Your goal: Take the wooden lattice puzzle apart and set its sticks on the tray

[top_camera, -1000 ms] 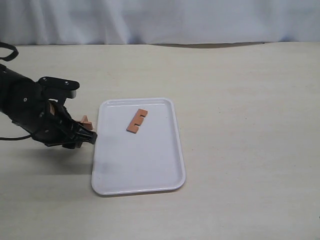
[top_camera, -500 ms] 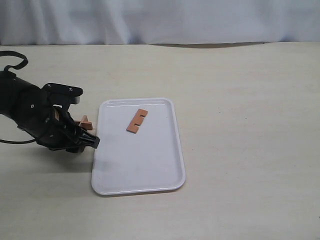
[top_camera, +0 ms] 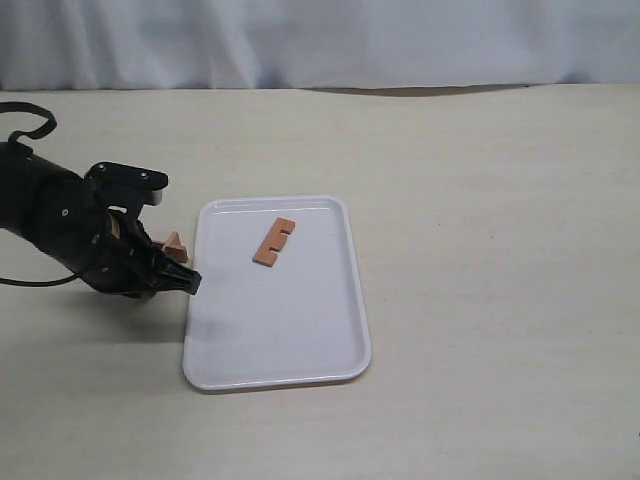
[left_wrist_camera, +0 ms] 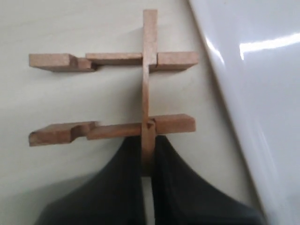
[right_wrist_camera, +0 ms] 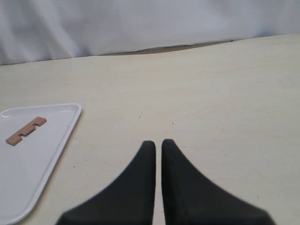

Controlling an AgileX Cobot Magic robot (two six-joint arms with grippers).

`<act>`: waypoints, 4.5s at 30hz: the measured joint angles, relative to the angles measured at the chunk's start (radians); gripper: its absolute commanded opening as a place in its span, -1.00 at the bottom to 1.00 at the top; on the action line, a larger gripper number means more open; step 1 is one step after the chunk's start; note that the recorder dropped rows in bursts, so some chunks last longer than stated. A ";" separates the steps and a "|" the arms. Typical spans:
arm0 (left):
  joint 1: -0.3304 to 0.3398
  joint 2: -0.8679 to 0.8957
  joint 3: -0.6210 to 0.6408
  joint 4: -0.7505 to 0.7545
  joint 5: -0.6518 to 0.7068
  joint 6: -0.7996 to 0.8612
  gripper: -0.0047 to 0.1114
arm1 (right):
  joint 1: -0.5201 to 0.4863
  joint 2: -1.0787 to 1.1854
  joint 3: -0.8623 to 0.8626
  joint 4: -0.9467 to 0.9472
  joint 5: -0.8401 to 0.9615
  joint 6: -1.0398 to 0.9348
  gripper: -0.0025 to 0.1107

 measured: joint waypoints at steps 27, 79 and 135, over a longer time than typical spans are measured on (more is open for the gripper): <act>-0.306 0.112 -0.339 -0.416 0.227 0.363 -0.92 | 0.000 0.000 0.000 0.000 0.000 0.000 -0.88; -0.102 0.018 -0.285 0.036 0.513 0.629 0.10 | 0.000 0.000 0.000 0.000 0.000 0.000 -0.88; -0.025 0.026 -0.266 -0.069 0.440 0.710 0.10 | 0.000 0.000 0.000 0.000 0.000 0.000 -0.88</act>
